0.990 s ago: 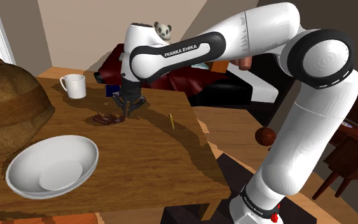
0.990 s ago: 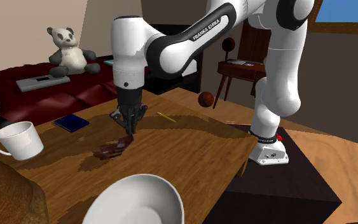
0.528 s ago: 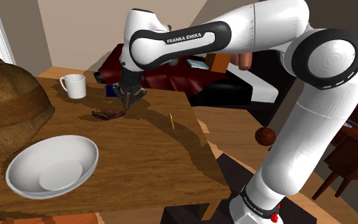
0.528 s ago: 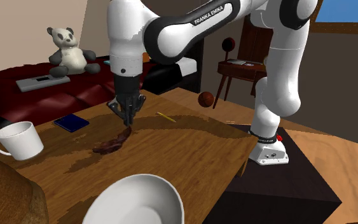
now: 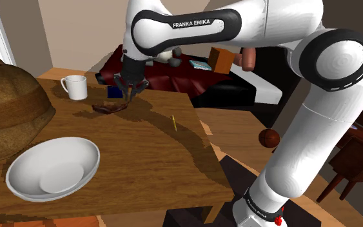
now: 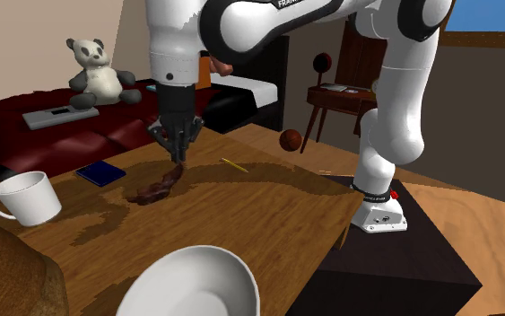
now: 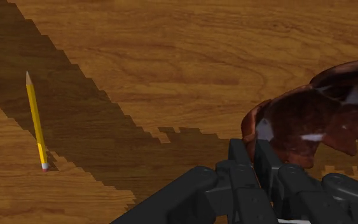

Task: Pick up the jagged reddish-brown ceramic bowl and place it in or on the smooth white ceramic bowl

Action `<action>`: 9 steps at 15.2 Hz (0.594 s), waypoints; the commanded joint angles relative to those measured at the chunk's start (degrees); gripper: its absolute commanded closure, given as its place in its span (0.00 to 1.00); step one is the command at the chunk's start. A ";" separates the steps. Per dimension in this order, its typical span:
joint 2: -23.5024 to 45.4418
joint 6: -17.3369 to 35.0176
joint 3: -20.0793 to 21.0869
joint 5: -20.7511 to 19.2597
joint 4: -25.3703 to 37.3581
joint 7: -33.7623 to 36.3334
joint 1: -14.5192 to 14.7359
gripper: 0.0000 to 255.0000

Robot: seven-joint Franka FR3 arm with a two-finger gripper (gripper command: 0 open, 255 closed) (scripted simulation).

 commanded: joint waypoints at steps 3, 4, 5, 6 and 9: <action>-0.33 -3.18 0.00 0.16 2.86 -0.09 -0.02 1.00; -0.35 -3.94 0.00 0.17 3.60 -0.09 -0.02 1.00; -0.37 -4.71 0.01 0.18 4.36 -0.10 -0.01 1.00; -0.37 -5.48 0.01 0.18 5.13 -0.09 -0.01 1.00; -1.27 -6.24 1.15 0.18 5.06 2.33 1.25 1.00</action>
